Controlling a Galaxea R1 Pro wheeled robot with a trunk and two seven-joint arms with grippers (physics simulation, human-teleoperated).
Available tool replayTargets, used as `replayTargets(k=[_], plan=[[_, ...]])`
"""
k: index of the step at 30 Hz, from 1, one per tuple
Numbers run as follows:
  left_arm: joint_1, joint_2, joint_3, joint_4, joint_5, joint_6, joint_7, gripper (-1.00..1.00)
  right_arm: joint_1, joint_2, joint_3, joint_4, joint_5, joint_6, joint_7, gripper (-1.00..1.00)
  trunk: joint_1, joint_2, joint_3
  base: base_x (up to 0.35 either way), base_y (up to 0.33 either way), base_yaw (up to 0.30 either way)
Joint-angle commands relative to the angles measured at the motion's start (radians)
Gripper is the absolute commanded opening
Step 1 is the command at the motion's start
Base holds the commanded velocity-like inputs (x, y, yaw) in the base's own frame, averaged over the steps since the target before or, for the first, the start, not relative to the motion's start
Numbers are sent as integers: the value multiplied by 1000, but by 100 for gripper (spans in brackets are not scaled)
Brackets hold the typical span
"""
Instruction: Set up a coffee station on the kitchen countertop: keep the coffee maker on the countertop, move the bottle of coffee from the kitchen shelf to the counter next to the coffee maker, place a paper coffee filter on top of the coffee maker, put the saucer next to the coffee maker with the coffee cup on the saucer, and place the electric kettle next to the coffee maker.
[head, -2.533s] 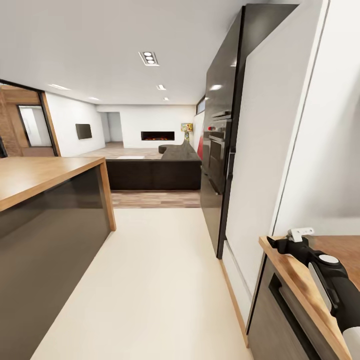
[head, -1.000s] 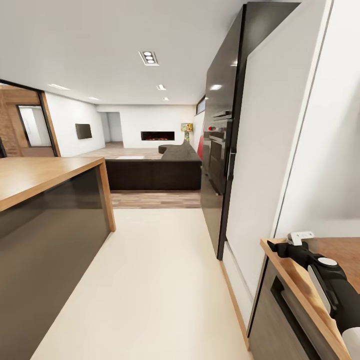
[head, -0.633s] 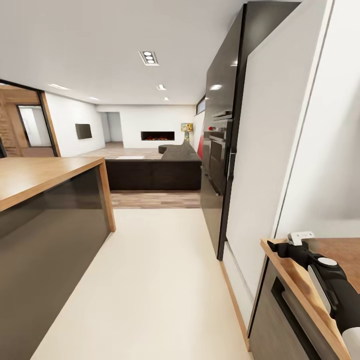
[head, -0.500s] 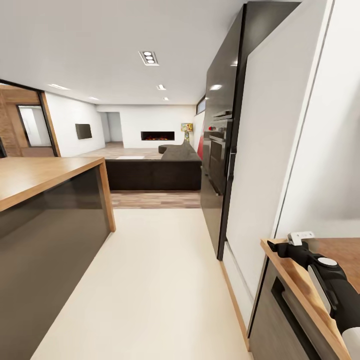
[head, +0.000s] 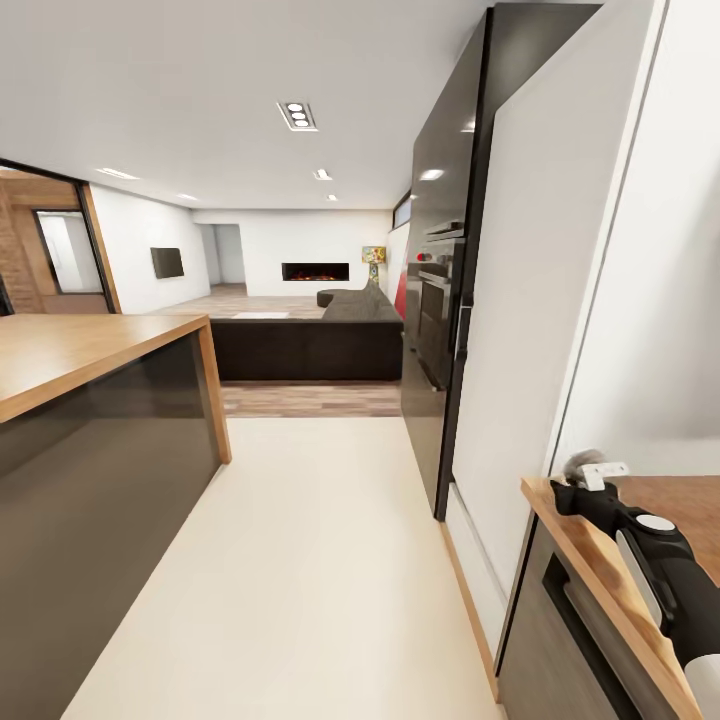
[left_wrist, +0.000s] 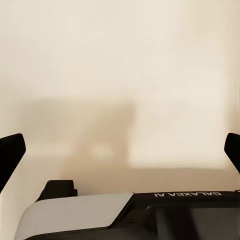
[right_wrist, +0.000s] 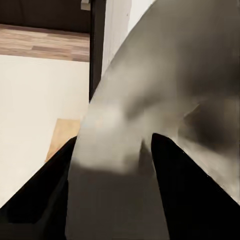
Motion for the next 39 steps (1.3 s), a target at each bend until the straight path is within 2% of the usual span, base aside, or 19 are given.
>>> replayTargets(k=[1,28,34,39], plan=[[0,0,1,-1,0,-1,0,100,0,0,-1,-1,-5,8,7,-100,0,0,-1,0,0,0],[0,0,0,-1,0,-1,0,100,0,0,-2,-2,-5,8,8,-100,0,0,-1,0,0,0],[0,0,0,-1,0,-1,0,100,0,0,-2,-2,-5,8,8,-100,-23,42,18,0,0,0],[0,0,0,-1,0,-1,0,100,0,0,-2,-2,-5,8,8,-100,-23,42,18,0,0,0]])
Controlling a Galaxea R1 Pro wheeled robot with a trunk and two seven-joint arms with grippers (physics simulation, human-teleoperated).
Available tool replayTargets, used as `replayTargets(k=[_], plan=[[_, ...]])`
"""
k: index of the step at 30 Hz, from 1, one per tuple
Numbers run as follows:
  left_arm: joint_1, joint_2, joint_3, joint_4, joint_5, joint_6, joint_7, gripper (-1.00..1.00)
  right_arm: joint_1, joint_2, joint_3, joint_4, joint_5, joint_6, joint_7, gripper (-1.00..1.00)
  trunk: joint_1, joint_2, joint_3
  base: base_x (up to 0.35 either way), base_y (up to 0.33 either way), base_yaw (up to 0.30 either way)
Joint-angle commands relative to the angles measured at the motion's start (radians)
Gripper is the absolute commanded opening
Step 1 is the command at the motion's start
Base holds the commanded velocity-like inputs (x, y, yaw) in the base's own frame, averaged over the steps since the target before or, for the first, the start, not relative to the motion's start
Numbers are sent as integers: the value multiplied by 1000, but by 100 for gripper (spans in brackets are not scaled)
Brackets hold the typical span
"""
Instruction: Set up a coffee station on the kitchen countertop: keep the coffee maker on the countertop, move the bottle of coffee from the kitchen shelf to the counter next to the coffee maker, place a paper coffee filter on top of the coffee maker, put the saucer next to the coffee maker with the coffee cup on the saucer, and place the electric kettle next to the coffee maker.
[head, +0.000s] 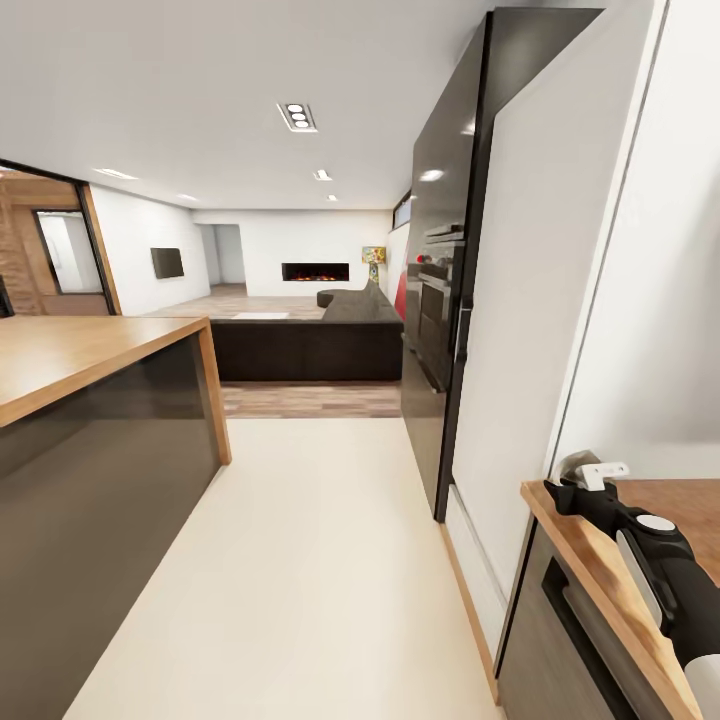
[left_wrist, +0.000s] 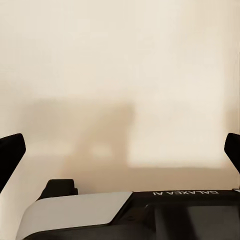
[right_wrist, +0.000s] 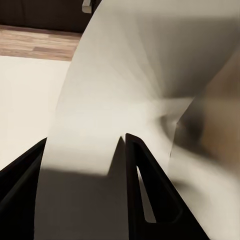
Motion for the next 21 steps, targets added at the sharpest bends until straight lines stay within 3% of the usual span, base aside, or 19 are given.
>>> replayTargets(k=[1,10,21], plan=[[0,0,1,-1,0,-1,0,100,-1,0,-2,-1,-1,6,5,-100,0,-1,-1,0,0,0],[0,0,1,-1,0,-1,0,100,-1,0,-2,-5,-1,6,7,-100,-27,48,21,0,0,0],[0,0,1,-1,0,-1,0,100,-1,0,-4,-9,-2,6,7,-100,-27,48,21,0,0,0]])
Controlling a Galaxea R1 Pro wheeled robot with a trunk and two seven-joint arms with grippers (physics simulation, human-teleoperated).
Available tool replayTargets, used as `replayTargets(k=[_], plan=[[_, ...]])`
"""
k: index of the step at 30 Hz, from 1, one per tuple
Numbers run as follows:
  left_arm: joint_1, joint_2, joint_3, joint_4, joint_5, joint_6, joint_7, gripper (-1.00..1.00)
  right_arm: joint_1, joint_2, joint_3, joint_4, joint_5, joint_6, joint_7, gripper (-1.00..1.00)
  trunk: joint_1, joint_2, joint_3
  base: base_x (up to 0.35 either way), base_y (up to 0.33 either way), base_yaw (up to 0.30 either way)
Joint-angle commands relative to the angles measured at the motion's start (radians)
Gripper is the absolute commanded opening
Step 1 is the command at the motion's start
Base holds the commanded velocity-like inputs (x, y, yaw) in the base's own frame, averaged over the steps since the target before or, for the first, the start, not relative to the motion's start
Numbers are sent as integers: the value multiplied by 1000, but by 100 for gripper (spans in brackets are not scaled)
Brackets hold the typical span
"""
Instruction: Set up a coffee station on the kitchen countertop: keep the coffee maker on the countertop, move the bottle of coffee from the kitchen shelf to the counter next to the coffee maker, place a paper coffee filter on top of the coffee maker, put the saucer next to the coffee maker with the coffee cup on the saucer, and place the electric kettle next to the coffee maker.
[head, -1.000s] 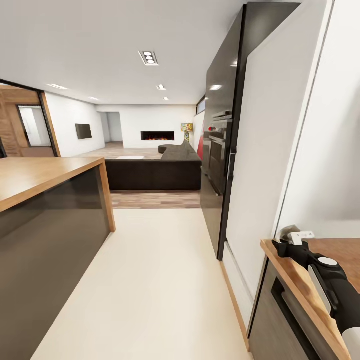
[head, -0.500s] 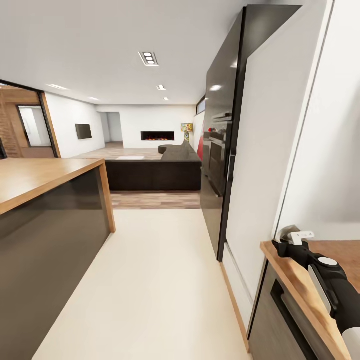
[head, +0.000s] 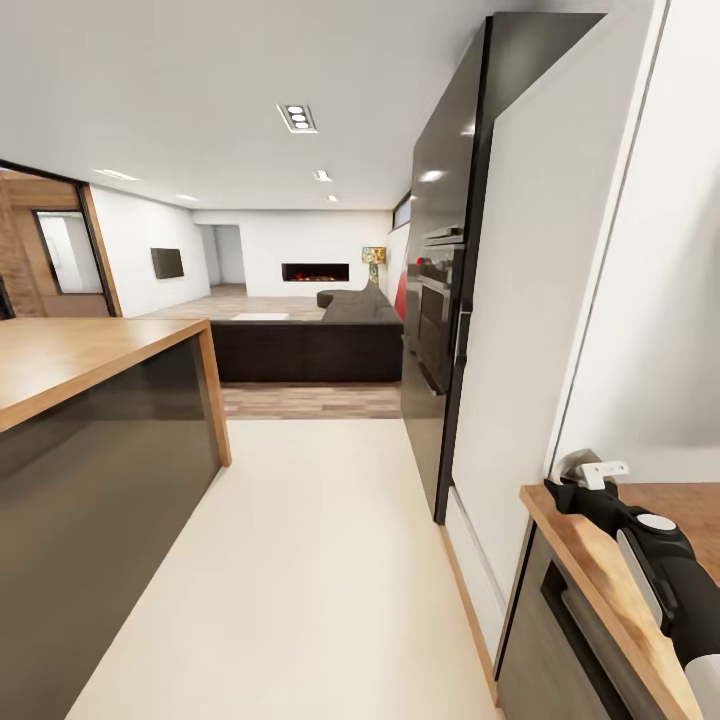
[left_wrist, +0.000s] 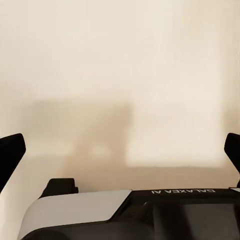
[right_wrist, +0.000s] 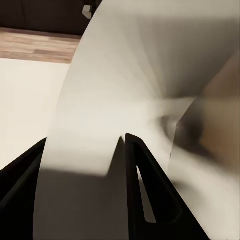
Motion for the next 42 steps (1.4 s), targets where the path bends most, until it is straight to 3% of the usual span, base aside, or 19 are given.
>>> replayTargets(k=[1,9,15,21,42], plan=[[0,0,1,-1,0,-1,0,100,-1,0,-2,-2,-3,6,5,-100,0,-1,-1,0,0,0],[0,0,1,-1,0,-1,0,100,-1,0,-9,-16,-6,8,8,-100,0,-1,-1,0,0,0],[0,0,1,-1,0,-1,0,100,1,0,-13,-117,-8,71,10,-100,0,-1,-1,0,0,0],[0,0,1,-1,0,-1,0,100,2,0,-51,-153,-10,117,11,-100,0,-1,-1,0,0,0],[0,0,1,-1,0,-1,0,100,2,0,-73,-169,-10,130,13,-100,0,-1,-1,0,0,0]])
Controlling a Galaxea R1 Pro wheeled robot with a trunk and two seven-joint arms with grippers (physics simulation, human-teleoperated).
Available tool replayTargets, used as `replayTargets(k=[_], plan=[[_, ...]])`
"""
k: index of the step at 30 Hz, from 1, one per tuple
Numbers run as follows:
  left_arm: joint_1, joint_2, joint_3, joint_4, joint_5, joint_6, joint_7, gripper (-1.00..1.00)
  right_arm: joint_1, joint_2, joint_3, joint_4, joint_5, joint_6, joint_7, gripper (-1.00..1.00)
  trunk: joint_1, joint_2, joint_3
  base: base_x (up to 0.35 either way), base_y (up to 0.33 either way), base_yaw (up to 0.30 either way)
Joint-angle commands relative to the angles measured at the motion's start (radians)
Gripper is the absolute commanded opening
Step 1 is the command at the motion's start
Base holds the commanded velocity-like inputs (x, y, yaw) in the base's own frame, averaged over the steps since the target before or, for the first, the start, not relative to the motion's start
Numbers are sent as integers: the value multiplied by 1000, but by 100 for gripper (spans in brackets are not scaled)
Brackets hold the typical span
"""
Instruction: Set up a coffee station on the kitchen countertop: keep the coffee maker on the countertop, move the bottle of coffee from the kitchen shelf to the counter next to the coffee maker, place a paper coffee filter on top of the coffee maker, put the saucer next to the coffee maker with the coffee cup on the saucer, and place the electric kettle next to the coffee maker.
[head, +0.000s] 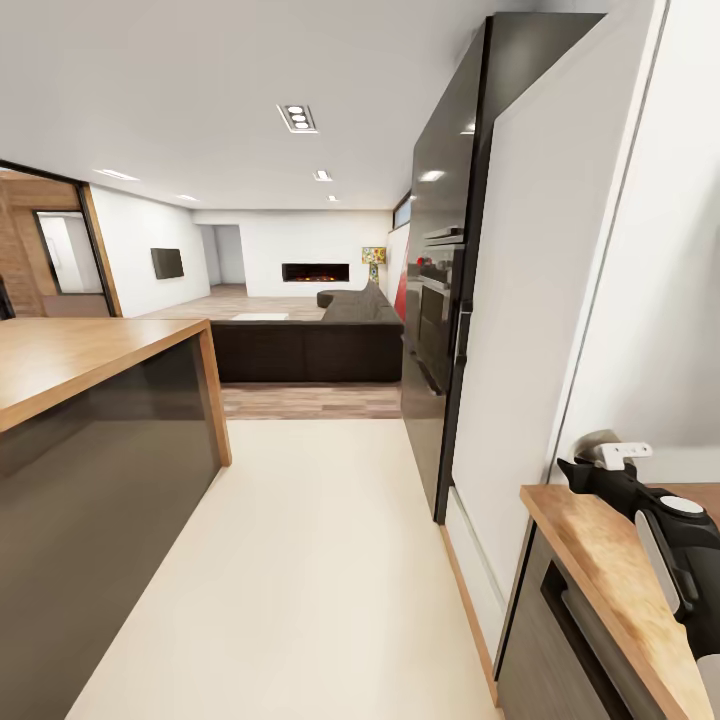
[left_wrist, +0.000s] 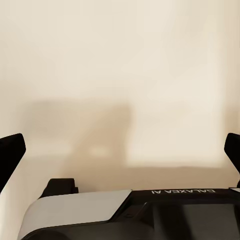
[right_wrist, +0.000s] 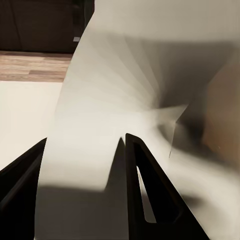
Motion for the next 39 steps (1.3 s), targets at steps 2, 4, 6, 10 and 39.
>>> replayTargets(k=[2,4,6,10,39], plan=[[0,0,1,-1,0,-1,0,100,-1,0,-2,-1,-1,6,5,-100,0,-1,-1,0,0,0],[0,0,1,-1,0,-1,0,100,-1,0,-2,-2,-1,6,5,-100,0,-1,-1,0,0,0],[0,0,2,-1,0,-1,0,100,-1,0,-2,-2,-1,6,5,-100,0,-1,-1,0,0,0],[0,0,1,-1,0,-1,0,100,-1,0,-2,-2,-1,6,5,-100,0,-1,-1,0,0,0],[0,0,5,-1,0,-1,0,100,18,3,0,-46,-4,7,7,-100,0,-1,5,-42,23,-122]])
